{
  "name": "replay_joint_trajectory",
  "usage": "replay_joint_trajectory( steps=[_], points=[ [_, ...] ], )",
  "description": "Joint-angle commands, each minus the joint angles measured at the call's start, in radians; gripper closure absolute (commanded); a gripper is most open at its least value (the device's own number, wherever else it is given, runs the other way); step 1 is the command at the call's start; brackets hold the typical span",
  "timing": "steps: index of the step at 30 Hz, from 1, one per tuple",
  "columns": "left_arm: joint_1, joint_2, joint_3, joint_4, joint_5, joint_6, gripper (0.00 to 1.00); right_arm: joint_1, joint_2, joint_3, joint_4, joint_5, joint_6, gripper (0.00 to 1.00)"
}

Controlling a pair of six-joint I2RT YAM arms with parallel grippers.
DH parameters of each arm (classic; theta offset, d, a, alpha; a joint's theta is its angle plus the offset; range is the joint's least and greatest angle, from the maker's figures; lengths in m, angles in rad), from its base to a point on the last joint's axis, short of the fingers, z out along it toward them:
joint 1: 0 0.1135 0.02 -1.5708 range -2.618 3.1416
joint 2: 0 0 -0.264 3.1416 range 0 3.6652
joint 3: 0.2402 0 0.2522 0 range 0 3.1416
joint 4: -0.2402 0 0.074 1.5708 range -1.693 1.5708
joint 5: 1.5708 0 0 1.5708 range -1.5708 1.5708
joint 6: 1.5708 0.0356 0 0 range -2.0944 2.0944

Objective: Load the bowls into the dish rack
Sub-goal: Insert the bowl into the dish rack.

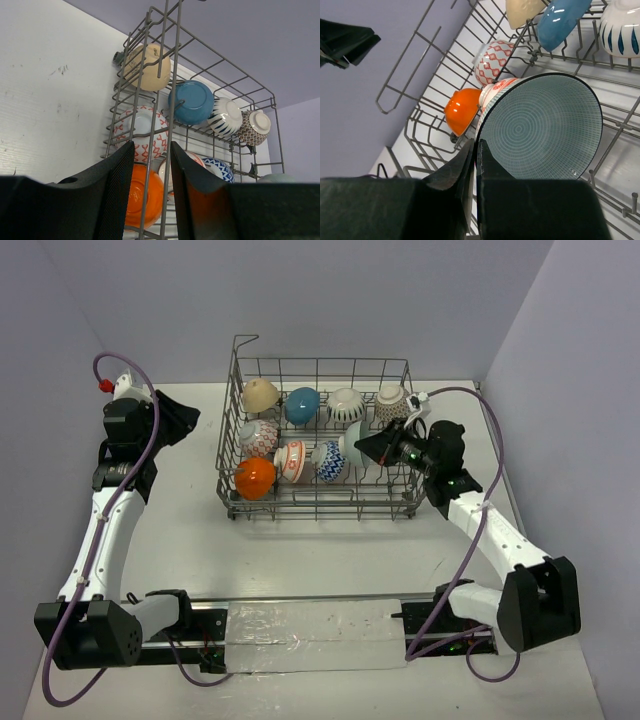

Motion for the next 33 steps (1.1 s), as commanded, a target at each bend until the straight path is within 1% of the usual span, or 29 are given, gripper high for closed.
replay_joint_trajectory(
  steps=[1,3,4,6,7,10,19,23,33],
  points=[
    [-0.005,-0.003,-0.003,0.029,0.01,-0.001,0.6,-0.038,0.007,-0.024,0.233,-0.121,0.091,1.0],
    [-0.005,-0.003,-0.003,0.031,0.011,-0.001,0.6,-0.064,0.014,-0.04,0.29,-0.164,0.133,1.0],
    [-0.005,-0.003,-0.004,0.031,0.011,-0.001,0.6,-0.074,0.02,-0.057,0.354,-0.191,0.149,1.0],
    [-0.005,0.0,-0.003,0.032,0.014,-0.002,0.6,-0.099,0.018,-0.075,0.388,-0.221,0.194,1.0],
    [-0.005,0.0,-0.003,0.032,0.016,-0.001,0.6,-0.105,0.017,-0.081,0.422,-0.225,0.203,1.0],
    [-0.005,0.003,-0.003,0.031,0.015,-0.001,0.6,-0.116,0.026,-0.084,0.445,-0.245,0.229,1.0],
    [-0.005,0.008,-0.003,0.029,0.014,-0.001,0.6,-0.13,0.127,-0.1,0.626,-0.291,0.344,1.0],
    [-0.005,0.011,-0.001,0.027,0.013,0.001,0.6,-0.136,0.155,-0.101,0.65,-0.299,0.354,1.0],
    [-0.005,0.017,-0.001,0.027,0.013,0.001,0.6,-0.171,0.187,-0.113,0.652,-0.319,0.341,1.0]
  ],
)
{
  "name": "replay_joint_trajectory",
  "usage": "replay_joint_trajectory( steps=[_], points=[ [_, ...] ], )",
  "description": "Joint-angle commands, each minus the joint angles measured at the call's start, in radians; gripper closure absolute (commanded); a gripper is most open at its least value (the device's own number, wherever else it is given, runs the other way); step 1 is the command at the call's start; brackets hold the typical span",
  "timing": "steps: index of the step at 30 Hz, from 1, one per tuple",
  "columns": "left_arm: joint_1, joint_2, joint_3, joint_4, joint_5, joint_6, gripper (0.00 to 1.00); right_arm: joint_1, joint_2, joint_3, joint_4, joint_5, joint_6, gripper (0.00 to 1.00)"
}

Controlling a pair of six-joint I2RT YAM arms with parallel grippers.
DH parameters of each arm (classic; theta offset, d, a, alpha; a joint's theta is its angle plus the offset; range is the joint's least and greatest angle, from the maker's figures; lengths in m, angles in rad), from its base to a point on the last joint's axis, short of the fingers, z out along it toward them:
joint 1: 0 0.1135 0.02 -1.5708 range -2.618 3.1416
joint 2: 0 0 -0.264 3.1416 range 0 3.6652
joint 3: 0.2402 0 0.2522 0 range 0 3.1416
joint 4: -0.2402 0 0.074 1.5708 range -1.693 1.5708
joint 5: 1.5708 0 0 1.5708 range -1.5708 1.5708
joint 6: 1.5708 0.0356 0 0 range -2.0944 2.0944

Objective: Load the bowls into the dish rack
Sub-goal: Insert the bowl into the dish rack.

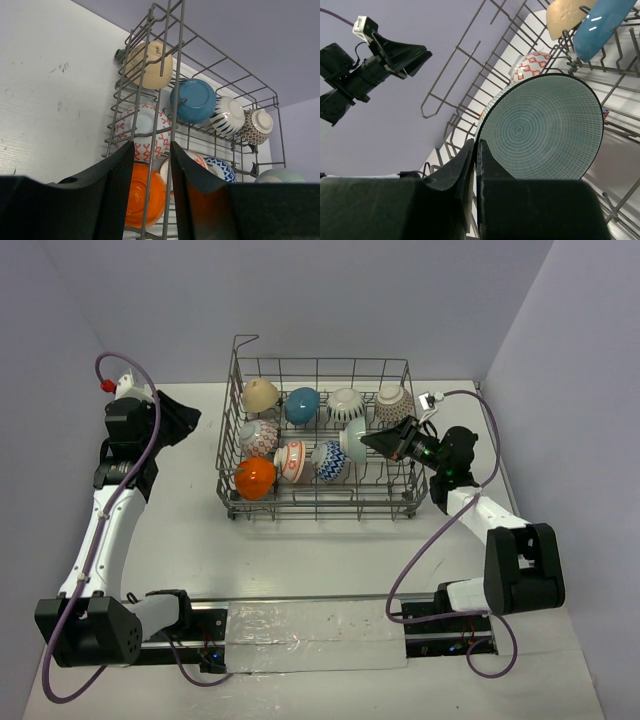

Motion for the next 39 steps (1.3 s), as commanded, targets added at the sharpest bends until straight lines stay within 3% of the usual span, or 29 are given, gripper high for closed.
replay_joint_trajectory(
  steps=[1,22,39],
  points=[
    [-0.004,0.006,-0.001,0.027,0.013,0.001,0.6,-0.013,0.011,-0.006,0.11,-0.022,0.0,1.0],
    [-0.004,0.006,-0.003,0.027,0.011,0.001,0.6,-0.019,0.089,-0.017,0.13,-0.013,-0.035,1.0],
    [-0.006,0.004,-0.003,0.027,0.013,0.001,0.6,-0.019,0.101,0.0,0.014,0.021,-0.143,1.0]
  ],
)
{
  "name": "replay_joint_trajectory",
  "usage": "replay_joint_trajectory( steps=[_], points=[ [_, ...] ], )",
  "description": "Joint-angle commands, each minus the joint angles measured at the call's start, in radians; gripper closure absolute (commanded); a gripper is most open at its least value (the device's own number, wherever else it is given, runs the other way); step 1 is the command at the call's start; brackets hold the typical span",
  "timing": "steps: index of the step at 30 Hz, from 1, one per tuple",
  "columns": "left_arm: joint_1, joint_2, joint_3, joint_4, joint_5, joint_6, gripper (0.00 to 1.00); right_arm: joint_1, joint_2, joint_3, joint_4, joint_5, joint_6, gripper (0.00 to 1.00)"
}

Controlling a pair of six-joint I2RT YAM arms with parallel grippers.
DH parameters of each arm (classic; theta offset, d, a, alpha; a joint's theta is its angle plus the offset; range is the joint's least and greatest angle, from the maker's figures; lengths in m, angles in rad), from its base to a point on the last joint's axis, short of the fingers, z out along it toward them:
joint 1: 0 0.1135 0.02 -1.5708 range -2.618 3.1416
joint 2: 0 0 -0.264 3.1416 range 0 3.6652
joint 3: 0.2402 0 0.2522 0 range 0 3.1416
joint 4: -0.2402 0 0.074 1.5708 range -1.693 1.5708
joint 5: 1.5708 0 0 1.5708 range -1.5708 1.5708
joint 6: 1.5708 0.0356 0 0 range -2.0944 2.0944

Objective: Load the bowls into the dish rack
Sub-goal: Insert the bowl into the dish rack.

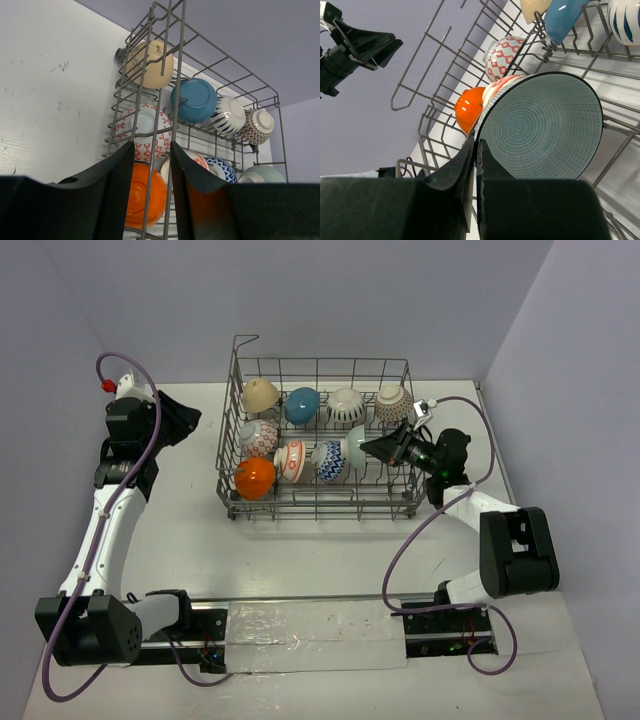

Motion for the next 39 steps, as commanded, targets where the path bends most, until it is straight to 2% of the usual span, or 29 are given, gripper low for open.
replay_joint_trajectory(
  steps=[1,5,12,23,26,28,39],
  points=[
    [-0.005,-0.002,-0.003,0.027,0.015,-0.001,0.6,-0.006,-0.002,0.027,-0.008,0.024,-0.055,1.0],
    [-0.005,-0.002,-0.003,0.031,0.016,-0.002,0.6,-0.004,-0.009,0.035,-0.065,0.033,-0.093,1.0],
    [-0.005,-0.001,-0.003,0.031,0.018,-0.002,0.6,-0.004,-0.016,0.038,-0.065,0.014,-0.093,1.0],
    [-0.005,0.001,-0.003,0.031,0.021,-0.004,0.6,-0.004,-0.013,0.04,0.099,-0.06,0.028,1.0],
    [-0.005,0.002,-0.003,0.031,0.023,-0.004,0.6,-0.004,-0.016,0.035,0.098,-0.06,0.027,1.0],
    [-0.005,0.002,-0.004,0.032,0.024,-0.004,0.6,-0.004,-0.014,0.029,0.09,-0.057,0.018,0.96],
    [-0.007,0.009,-0.006,0.034,0.033,-0.01,0.6,-0.006,0.007,0.04,0.016,-0.04,-0.038,0.99]
  ],
)
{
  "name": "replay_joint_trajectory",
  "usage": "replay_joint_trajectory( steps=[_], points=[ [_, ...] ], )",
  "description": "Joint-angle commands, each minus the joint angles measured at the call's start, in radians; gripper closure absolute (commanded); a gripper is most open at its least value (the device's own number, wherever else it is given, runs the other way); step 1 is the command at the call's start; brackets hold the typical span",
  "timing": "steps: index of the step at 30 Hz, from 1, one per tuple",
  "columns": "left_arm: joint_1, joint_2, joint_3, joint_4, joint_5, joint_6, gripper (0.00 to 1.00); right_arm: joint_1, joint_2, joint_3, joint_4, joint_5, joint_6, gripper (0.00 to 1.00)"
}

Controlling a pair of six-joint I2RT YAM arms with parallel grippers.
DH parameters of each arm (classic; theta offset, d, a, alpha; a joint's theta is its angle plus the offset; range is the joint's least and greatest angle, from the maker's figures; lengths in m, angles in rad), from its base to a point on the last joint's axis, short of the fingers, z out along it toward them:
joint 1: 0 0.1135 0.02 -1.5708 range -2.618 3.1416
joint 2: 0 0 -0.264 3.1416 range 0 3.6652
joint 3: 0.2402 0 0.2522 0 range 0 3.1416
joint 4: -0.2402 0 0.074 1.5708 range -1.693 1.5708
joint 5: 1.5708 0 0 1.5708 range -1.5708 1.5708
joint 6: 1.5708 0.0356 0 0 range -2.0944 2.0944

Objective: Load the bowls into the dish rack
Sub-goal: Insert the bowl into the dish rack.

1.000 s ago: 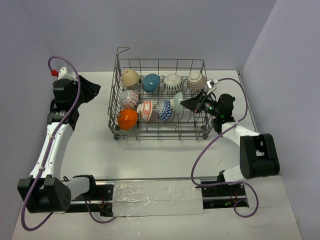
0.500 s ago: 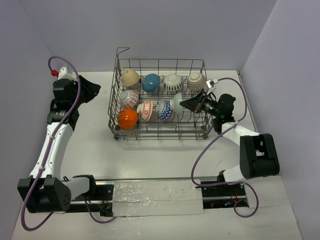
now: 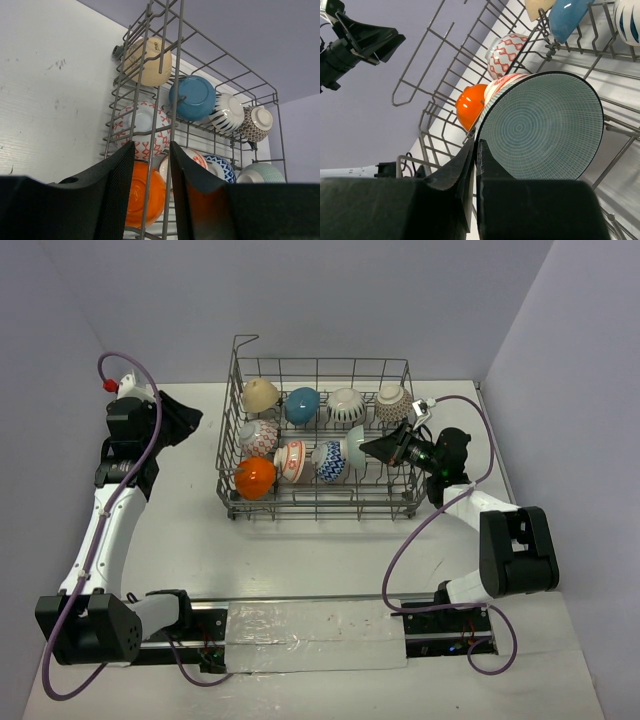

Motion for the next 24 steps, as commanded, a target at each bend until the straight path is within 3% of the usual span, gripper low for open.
replay_joint_trajectory(
  steps=[1,9,13,16,24],
  points=[
    [-0.006,0.003,-0.006,0.035,0.023,-0.011,0.6,-0.006,0.012,0.035,0.019,-0.009,-0.024,0.99],
    [-0.046,-0.015,0.002,0.016,-0.037,0.014,0.6,-0.001,-0.032,0.045,-0.131,0.055,-0.142,0.94],
    [-0.049,-0.008,0.005,0.015,-0.039,0.017,0.6,0.0,-0.037,0.055,-0.168,0.076,-0.16,0.8],
    [-0.049,-0.005,0.008,0.012,-0.04,0.019,0.6,-0.001,-0.045,0.055,-0.187,0.088,-0.172,0.77],
    [-0.049,-0.006,0.008,0.012,-0.04,0.02,0.6,-0.001,-0.085,0.065,-0.285,0.129,-0.235,0.75]
  ],
)
